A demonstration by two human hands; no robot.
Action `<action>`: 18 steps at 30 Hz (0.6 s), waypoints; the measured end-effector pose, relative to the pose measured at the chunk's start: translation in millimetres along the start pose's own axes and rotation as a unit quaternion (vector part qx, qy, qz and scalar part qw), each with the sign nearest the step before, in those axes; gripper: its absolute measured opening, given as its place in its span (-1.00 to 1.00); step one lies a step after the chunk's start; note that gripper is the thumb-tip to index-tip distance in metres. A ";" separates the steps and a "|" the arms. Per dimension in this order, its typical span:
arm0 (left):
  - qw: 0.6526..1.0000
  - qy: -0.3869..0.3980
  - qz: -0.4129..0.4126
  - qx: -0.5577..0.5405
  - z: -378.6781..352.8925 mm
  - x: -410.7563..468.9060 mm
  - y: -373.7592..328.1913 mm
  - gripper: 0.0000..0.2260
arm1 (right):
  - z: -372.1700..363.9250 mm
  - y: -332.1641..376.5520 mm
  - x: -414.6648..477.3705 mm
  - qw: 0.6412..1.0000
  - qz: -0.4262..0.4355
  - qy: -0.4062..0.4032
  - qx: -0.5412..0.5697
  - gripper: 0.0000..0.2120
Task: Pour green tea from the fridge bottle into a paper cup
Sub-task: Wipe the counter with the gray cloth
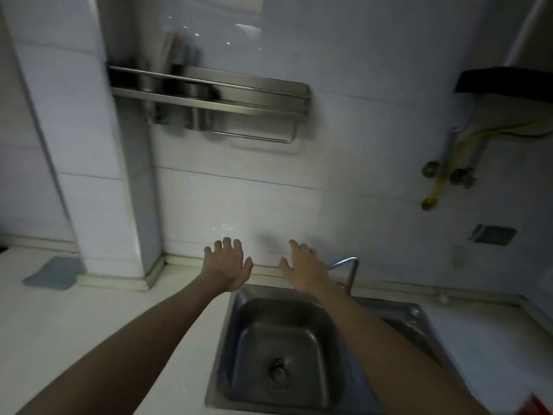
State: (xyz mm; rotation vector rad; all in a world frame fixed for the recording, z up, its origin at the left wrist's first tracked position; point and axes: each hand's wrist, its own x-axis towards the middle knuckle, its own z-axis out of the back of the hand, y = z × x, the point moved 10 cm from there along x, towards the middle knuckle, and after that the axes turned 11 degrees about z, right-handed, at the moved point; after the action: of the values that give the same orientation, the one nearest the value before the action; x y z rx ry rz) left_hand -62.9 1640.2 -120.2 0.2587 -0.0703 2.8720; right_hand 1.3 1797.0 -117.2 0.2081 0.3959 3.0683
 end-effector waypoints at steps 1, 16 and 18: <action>1.000 -0.002 0.010 0.001 0.3 -1.7 25.0 -0.53 | -8.8 20.4 7.0 1.000 0.009 0.008 0.002 -0.45; 0.990 -0.018 0.139 0.032 11.7 -51.8 341.2 -0.60 | -111.0 328.6 66.5 0.991 0.107 0.041 0.071 -0.55; 0.986 -0.019 0.162 0.033 15.6 -60.8 377.2 -0.59 | -118.0 359.5 72.2 0.989 0.125 0.042 0.072 -0.56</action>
State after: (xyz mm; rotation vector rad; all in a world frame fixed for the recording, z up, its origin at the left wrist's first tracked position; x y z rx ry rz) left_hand -99.6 1259.6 -125.3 0.3433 -0.0252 3.1962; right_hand -94.8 1424.1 -129.2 0.1416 0.6427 3.3037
